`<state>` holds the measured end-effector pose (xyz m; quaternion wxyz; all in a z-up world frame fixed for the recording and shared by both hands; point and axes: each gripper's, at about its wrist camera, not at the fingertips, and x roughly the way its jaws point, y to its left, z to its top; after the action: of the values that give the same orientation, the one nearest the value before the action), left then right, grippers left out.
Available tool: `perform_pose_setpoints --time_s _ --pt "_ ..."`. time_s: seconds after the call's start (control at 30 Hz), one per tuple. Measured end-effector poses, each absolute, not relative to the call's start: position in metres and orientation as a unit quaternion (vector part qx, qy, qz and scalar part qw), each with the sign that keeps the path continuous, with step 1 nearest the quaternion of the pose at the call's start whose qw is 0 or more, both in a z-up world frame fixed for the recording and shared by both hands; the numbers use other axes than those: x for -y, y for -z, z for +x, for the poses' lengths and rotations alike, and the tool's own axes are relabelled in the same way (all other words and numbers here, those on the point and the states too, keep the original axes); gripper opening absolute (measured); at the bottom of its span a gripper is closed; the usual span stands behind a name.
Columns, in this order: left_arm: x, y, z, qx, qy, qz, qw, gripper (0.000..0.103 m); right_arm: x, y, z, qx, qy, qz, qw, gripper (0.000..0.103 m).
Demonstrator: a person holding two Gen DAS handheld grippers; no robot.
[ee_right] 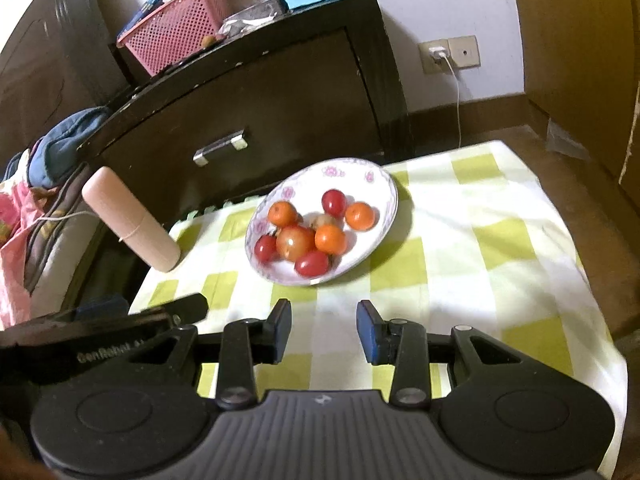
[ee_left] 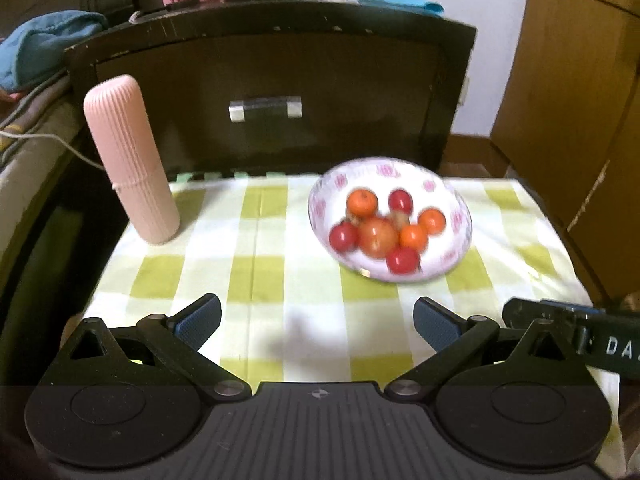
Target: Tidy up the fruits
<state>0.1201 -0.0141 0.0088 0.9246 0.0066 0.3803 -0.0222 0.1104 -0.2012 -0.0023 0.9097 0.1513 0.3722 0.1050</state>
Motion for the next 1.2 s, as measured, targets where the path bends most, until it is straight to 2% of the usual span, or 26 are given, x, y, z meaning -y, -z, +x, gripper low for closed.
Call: perform_pose_setpoints --time_s 0.57,1.2 --pt "0.010 -0.015 0.049 -0.379 0.021 0.016 0.925 0.103 0.194 0.008 0.042 -0.387 -0.110 0.159 0.902 0.035" --pt "0.007 -0.006 0.014 -0.390 0.025 0.021 0.920 0.103 0.184 0.019 0.004 -0.401 -0.118 0.152 0.896 0.035"
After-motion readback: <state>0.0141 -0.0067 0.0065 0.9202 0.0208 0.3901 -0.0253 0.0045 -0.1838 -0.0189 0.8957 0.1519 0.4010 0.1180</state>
